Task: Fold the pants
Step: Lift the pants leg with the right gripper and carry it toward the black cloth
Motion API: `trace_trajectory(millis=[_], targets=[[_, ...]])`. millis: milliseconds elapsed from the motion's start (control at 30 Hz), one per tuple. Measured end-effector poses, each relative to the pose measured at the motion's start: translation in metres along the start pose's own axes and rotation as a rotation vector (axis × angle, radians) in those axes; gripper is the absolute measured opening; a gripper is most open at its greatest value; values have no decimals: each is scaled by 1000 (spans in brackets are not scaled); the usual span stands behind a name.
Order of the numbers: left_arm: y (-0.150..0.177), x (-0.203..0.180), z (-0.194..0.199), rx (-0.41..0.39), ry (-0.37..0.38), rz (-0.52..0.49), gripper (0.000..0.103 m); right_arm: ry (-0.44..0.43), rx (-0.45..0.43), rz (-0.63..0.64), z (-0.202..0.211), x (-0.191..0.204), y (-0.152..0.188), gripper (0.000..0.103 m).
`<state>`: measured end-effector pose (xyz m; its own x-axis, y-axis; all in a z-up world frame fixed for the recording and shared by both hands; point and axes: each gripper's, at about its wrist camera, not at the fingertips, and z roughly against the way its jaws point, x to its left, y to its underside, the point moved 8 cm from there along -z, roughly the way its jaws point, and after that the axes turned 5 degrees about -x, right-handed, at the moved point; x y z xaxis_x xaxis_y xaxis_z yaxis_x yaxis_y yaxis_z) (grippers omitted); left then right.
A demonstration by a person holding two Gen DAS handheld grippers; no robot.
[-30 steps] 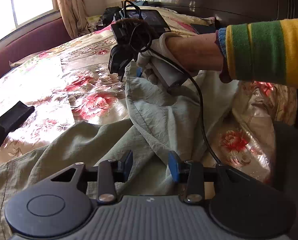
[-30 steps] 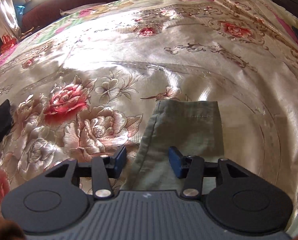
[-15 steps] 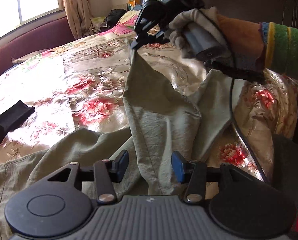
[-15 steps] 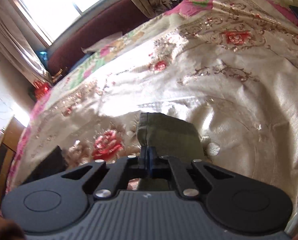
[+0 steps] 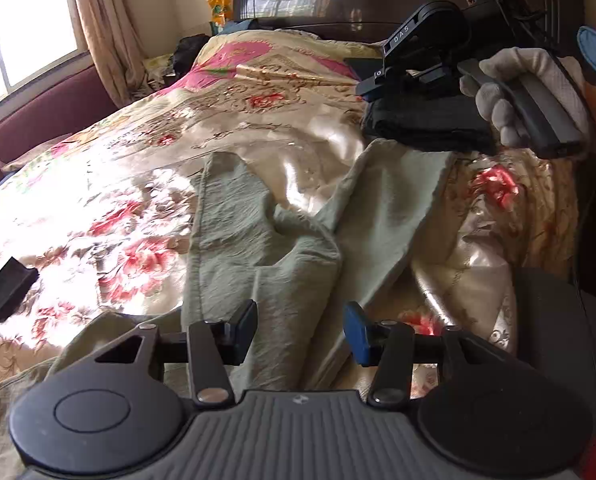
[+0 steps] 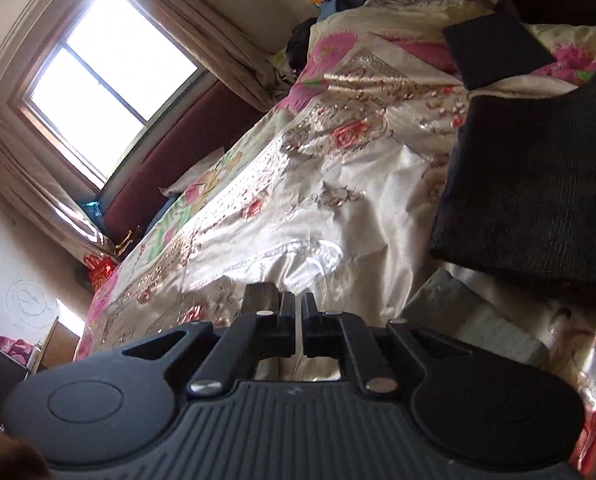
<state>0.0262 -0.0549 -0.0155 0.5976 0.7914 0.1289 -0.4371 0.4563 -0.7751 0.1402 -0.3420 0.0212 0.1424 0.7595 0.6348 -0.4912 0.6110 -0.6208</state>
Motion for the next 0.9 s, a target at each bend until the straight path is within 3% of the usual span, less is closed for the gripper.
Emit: trace_trajectory(millis=[133, 200, 267, 433, 633, 700, 767, 800, 900], targets=[[6, 23, 6, 8, -78, 46, 62, -72, 123, 76, -39, 43, 34, 10], [10, 35, 3, 12, -132, 75, 66, -44, 178, 124, -67, 63, 46, 17], [16, 41, -6, 24, -173, 93, 67, -25, 241, 148, -99, 81, 59, 31], [31, 46, -29, 76, -205, 114, 67, 147, 316, 263, -171, 106, 83, 33], [36, 47, -43, 94, -187, 135, 70, 326, 339, 331, -226, 97, 97, 40], [36, 49, -44, 92, -179, 132, 70, 362, 314, 358, -233, 94, 94, 32], [36, 49, -44, 92, -173, 130, 67, 376, 320, 365, -231, 89, 90, 8], [36, 49, -43, 88, -167, 135, 58, 370, 326, 367, -228, 85, 87, 3], [36, 50, -43, 94, -148, 153, 32, 324, 332, 318, -209, 71, 76, 2]])
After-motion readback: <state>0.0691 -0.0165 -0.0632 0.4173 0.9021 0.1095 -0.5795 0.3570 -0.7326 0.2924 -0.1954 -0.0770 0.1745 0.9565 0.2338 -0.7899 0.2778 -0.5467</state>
